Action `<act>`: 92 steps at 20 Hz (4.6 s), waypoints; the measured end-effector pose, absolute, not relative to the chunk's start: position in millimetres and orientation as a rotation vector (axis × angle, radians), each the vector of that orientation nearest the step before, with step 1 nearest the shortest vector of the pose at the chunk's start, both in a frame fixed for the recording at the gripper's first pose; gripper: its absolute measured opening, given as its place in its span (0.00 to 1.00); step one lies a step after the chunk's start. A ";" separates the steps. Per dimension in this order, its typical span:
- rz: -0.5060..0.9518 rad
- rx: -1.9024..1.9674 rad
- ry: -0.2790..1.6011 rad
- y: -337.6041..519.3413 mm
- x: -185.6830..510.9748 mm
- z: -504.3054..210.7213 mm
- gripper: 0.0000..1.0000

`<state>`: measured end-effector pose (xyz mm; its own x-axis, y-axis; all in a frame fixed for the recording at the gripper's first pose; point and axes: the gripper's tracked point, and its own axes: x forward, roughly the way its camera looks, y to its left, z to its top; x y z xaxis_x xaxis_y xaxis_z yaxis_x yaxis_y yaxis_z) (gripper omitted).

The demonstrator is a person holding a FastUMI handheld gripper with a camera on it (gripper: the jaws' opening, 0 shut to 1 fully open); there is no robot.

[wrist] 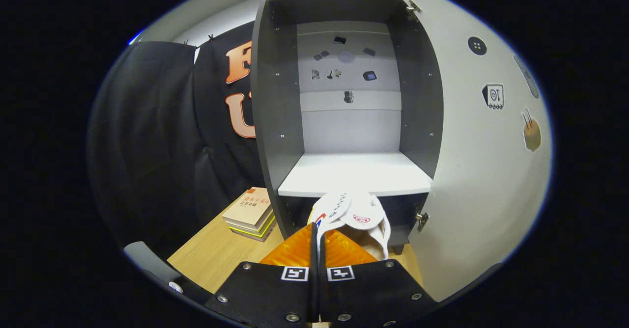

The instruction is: Open the shoe cabinet door, grab the shoes and put them into the shoe cabinet, then close the shoe cabinet door.

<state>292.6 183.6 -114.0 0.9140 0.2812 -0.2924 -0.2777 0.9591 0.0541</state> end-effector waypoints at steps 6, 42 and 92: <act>0.307 -0.016 0.243 189.4 346.0 -76.4 0.00; 0.219 0.024 0.257 181.1 493.1 -87.9 0.24; -0.262 0.070 0.069 -108.3 103.9 -4.6 0.46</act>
